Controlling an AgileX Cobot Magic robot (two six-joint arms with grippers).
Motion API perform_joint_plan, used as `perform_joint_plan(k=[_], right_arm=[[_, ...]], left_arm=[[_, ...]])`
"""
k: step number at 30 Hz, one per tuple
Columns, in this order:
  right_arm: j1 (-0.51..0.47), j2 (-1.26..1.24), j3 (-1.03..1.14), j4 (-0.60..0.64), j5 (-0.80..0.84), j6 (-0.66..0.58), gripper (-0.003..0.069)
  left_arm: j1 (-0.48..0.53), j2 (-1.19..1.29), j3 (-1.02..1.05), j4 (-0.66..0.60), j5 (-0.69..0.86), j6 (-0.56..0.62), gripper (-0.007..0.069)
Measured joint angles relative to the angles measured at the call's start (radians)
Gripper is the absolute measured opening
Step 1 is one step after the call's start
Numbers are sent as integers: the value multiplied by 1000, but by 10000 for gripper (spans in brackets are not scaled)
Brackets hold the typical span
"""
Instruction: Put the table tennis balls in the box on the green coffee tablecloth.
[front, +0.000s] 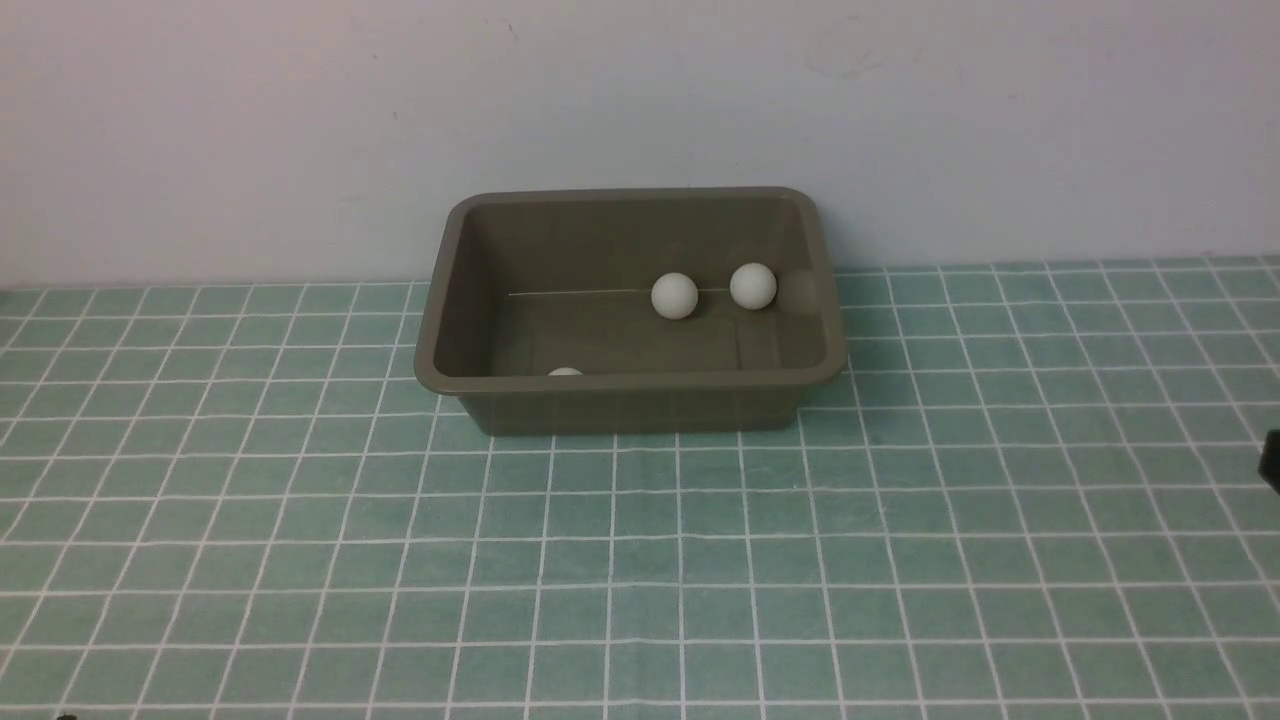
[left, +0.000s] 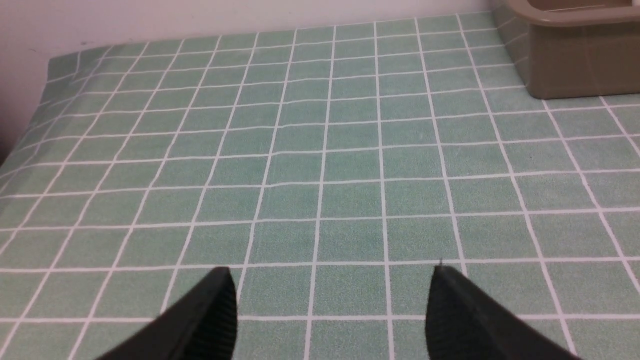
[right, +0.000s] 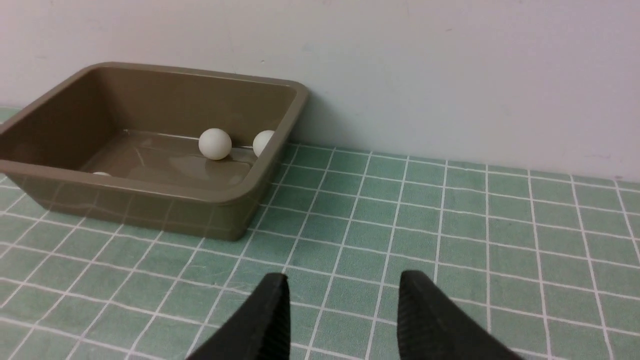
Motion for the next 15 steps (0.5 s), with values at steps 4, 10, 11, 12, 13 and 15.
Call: perform_joint_plan(k=[4, 10, 11, 12, 13, 15], right_arm=[[0, 0, 0, 0, 13, 0, 283], [0, 0, 0, 0, 34, 0, 283], [0, 0, 0, 0, 37, 0, 283], [0, 0, 0, 0, 41, 0, 283], [0, 0, 0, 0, 43, 0, 283], [0, 0, 0, 0, 50, 0, 283]], left_arm=[[0, 0, 0, 0, 0, 0, 459], [0, 0, 0, 0, 0, 0, 459], [0, 0, 0, 0, 0, 0, 459], [0, 0, 0, 0, 0, 0, 459], [0, 0, 0, 0, 0, 0, 459], [0, 0, 0, 0, 0, 0, 459]])
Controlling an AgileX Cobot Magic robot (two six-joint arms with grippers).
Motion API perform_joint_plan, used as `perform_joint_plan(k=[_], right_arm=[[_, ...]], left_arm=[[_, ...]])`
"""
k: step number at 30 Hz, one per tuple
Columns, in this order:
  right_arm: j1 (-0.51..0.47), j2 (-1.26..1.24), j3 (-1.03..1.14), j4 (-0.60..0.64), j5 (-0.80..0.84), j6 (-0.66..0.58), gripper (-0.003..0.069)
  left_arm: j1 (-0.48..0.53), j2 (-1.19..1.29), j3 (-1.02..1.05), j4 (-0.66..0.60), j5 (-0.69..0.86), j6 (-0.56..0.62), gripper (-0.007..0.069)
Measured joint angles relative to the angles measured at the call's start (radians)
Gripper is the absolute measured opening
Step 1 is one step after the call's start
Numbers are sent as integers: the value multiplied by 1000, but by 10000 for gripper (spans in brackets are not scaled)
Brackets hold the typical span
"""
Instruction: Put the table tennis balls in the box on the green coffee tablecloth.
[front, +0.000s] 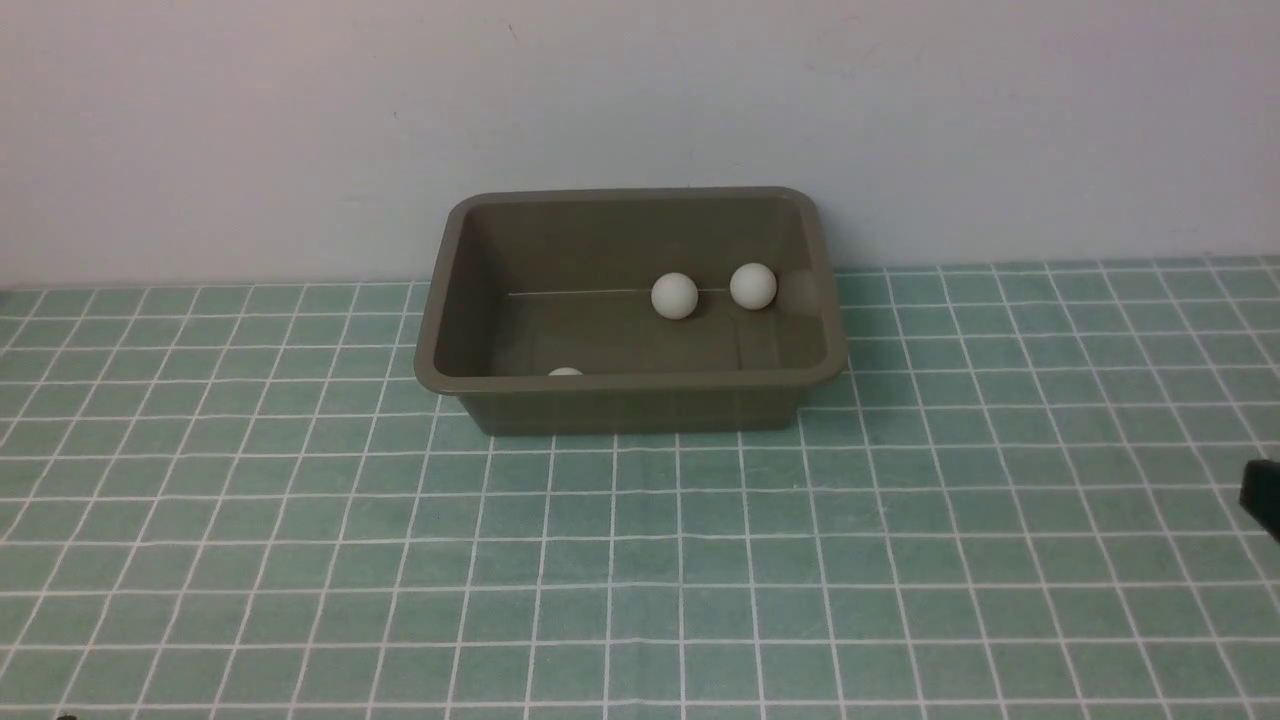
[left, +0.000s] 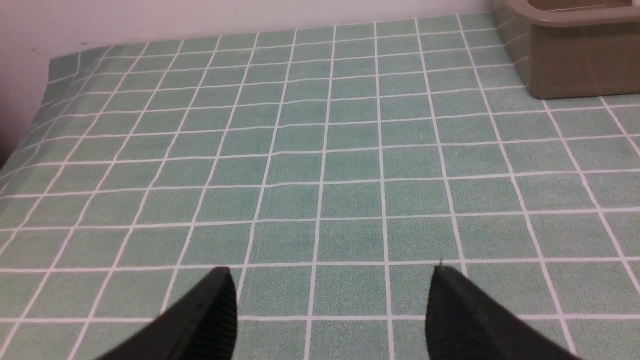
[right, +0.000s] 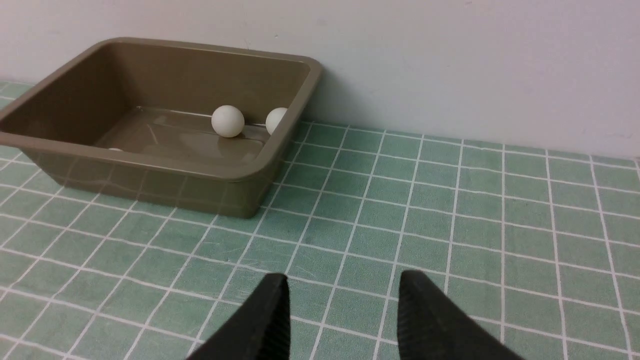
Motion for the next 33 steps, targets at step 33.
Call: perform_joint_plan(k=[33], right_arm=[[-155, -481, 269, -525, -104, 546, 283]], left_arm=[[0, 0, 0, -1, 0, 0, 459]])
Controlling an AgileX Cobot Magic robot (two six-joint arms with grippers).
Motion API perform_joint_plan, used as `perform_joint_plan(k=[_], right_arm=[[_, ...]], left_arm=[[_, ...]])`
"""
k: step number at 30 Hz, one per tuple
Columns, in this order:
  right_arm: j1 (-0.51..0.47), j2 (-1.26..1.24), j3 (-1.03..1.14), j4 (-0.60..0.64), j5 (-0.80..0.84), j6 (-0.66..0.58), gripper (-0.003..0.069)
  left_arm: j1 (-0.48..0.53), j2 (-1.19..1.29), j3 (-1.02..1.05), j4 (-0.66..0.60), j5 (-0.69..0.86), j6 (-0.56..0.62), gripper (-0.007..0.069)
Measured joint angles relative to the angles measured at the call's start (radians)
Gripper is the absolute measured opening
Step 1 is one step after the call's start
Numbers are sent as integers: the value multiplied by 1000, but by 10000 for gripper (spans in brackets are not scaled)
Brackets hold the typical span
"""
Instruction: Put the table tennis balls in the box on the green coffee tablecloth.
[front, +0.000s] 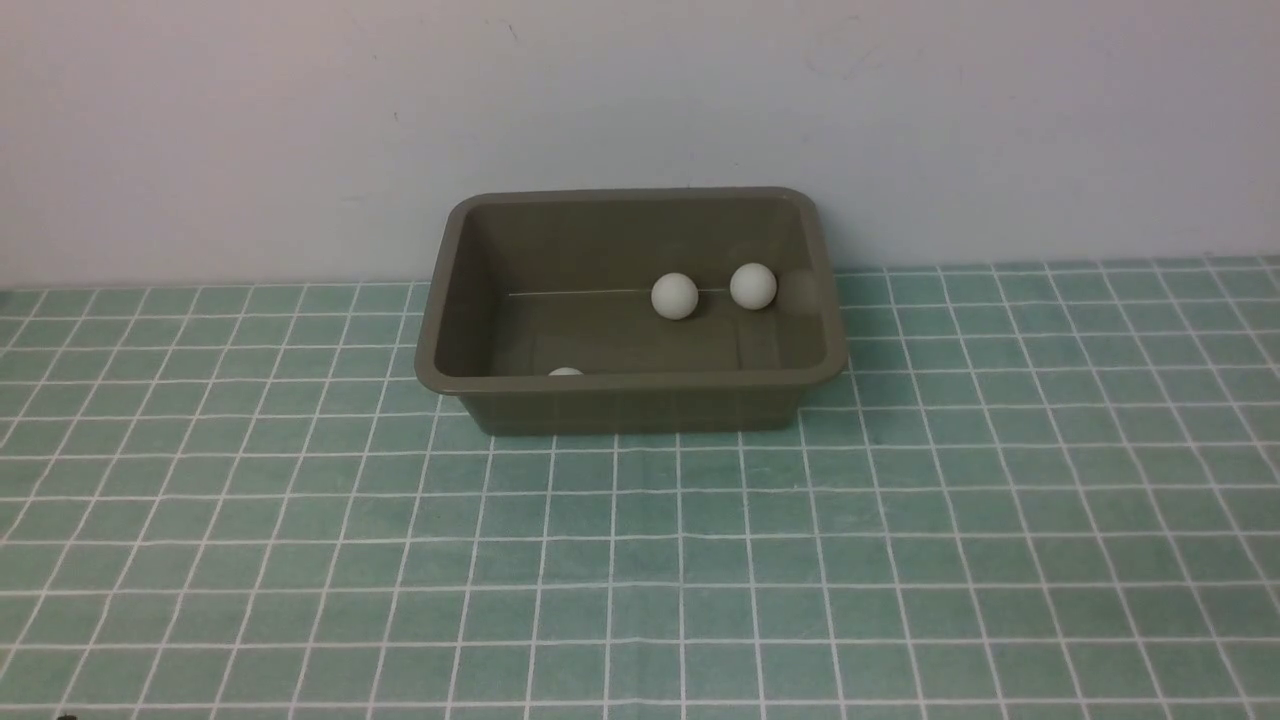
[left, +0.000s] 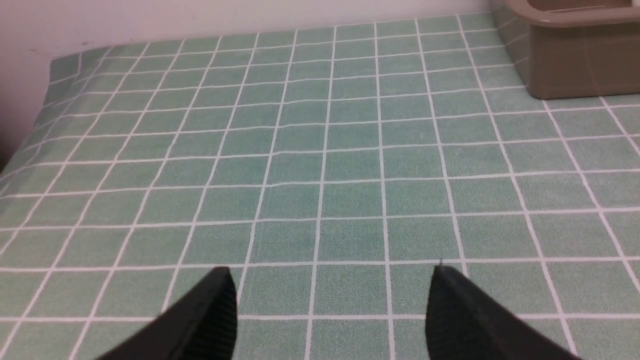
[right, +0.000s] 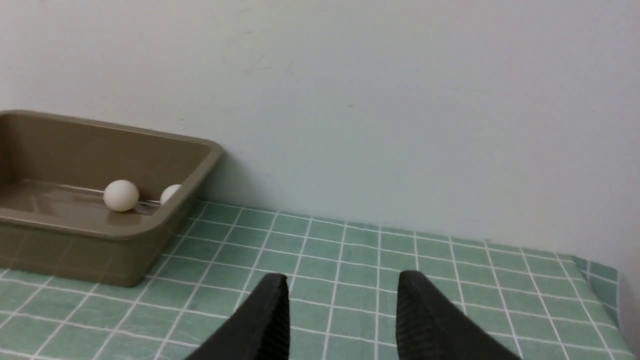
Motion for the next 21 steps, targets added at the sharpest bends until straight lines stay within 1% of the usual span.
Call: perform_joint_plan(k=[1, 5, 12, 21], right_arm=[[0, 0, 0, -33, 15, 34, 283], [0, -1, 13, -81, 46, 72, 283], [0, -80, 97, -86, 57, 70, 283], [0, -88, 140, -85, 67, 67, 283]], left_arm=[[0, 0, 0, 0, 0, 0, 459], [0, 0, 0, 0, 0, 0, 459], [0, 0, 0, 0, 0, 0, 459], [0, 0, 0, 0, 0, 0, 459]])
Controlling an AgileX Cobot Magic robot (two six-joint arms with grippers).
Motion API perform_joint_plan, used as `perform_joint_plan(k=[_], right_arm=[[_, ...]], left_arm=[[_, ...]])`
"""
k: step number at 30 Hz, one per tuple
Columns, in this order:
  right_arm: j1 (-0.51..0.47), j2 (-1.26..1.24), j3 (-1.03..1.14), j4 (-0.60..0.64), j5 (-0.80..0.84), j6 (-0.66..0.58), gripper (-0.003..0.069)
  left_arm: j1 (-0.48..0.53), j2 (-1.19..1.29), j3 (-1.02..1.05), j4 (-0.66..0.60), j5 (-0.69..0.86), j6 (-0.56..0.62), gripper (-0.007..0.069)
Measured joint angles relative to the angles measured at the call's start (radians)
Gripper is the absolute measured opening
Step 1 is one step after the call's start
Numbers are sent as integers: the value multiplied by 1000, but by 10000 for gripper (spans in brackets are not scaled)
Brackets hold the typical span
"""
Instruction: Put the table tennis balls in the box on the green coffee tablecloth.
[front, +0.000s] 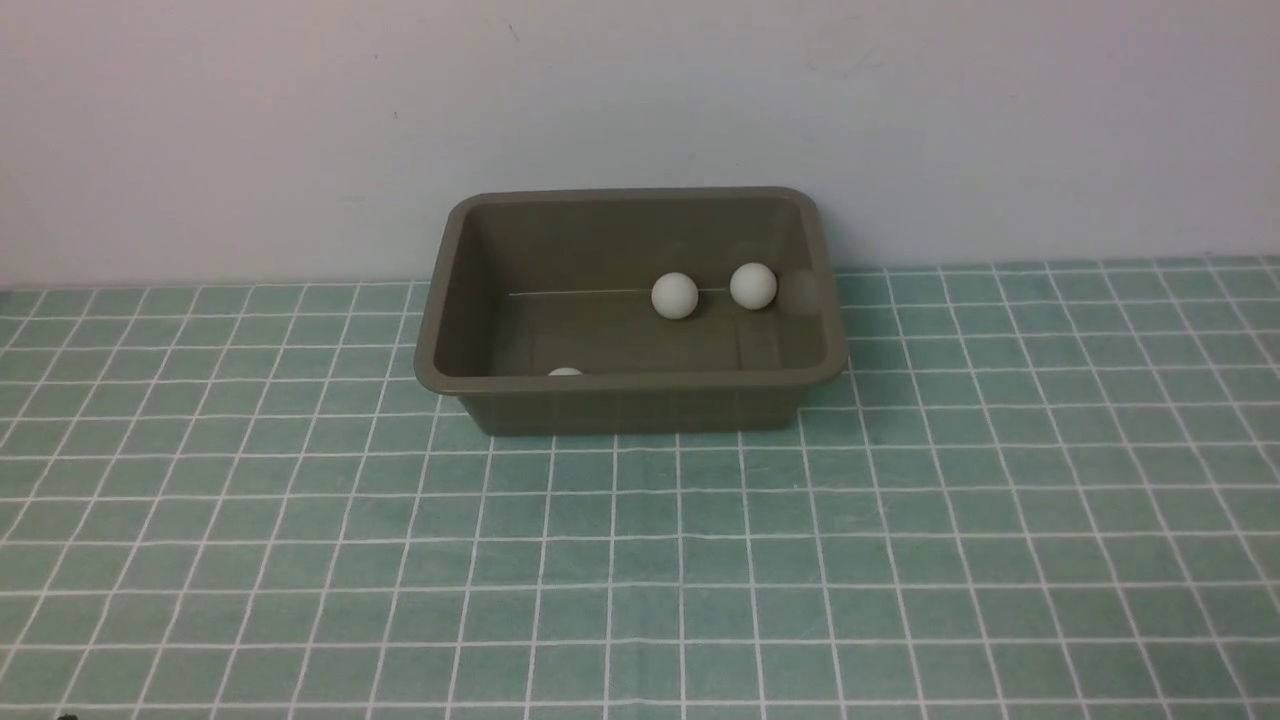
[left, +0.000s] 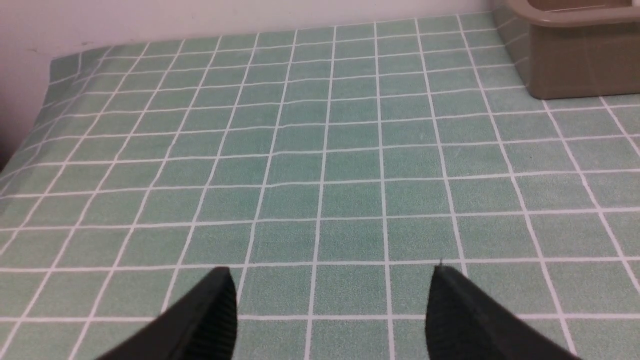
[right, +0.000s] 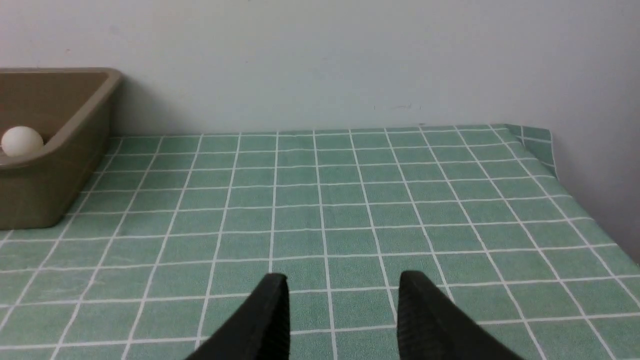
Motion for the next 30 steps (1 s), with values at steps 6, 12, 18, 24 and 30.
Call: perform_joint_plan(k=[6, 12, 18, 24, 30], right_arm=[[0, 0, 31, 22, 10, 0, 283], [0, 0, 46, 25, -22, 0, 283], [0, 0, 48, 25, -33, 0, 283], [0, 0, 49, 25, -37, 0, 283], [0, 0, 49, 25, -37, 0, 283]], left_arm=[[0, 0, 0, 0, 0, 0, 459], [0, 0, 0, 0, 0, 0, 459], [0, 0, 0, 0, 0, 0, 459], [0, 0, 0, 0, 0, 0, 459], [0, 0, 0, 0, 0, 0, 459]])
